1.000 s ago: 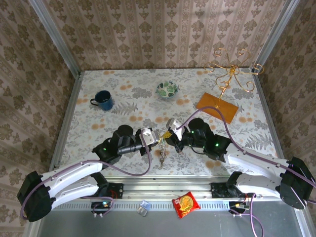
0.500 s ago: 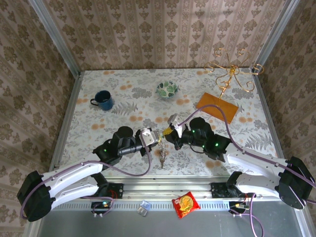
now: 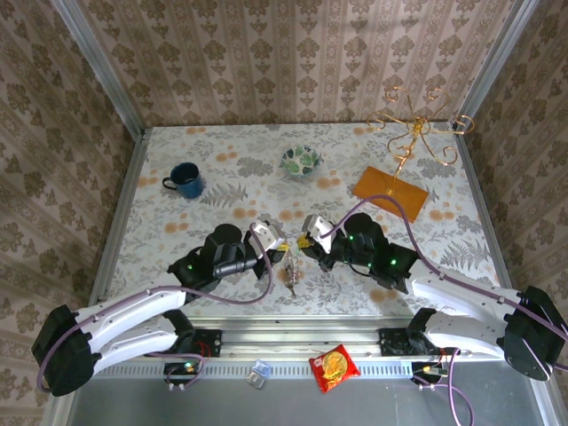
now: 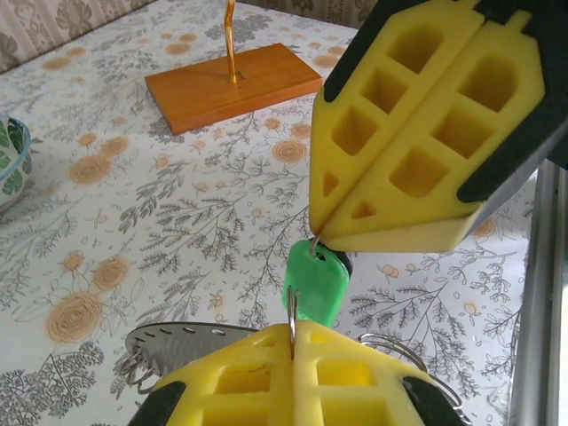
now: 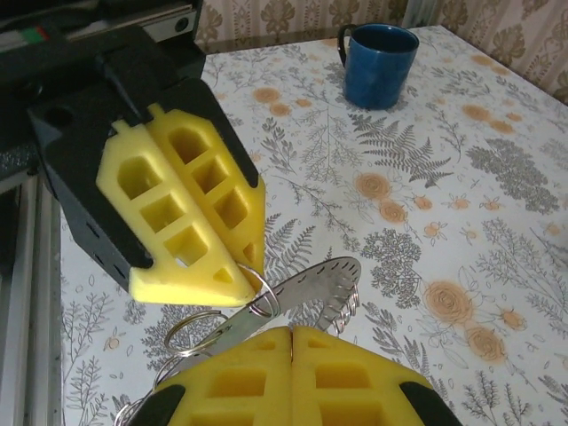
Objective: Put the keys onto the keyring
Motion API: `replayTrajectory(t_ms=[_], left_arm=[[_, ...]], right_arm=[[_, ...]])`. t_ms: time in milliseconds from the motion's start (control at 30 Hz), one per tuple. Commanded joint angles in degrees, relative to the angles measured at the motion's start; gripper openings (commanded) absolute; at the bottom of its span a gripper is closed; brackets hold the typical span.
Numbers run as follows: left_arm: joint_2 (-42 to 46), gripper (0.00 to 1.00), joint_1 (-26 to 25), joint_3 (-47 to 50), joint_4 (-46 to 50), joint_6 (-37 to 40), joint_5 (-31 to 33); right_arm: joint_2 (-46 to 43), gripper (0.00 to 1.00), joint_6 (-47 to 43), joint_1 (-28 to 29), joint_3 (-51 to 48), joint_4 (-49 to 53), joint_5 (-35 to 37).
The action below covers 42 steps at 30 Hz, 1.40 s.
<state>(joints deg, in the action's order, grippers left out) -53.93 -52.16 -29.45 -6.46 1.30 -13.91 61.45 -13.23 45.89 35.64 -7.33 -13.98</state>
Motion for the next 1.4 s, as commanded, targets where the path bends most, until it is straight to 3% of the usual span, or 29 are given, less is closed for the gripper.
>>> replayTrajectory(t_ms=[0,367,1367], left_arm=[[0.07,0.0,-0.47,-2.96,1.19,-3.01,-1.6],[-0.49,0.0,-0.47,-2.98,0.44,-3.67,-2.19],[-1.0,0.0,-0.56,-2.72,-0.17,-4.37,-2.96]], right_arm=[[0.58,0.0,-5.9,-0.16,2.74,1.51,-2.12],[1.72,0.0,-8.56,-0.09,4.7,3.88,-5.19],[2.09,0.0,-9.89,0.87,4.57,1.93,-1.72]])
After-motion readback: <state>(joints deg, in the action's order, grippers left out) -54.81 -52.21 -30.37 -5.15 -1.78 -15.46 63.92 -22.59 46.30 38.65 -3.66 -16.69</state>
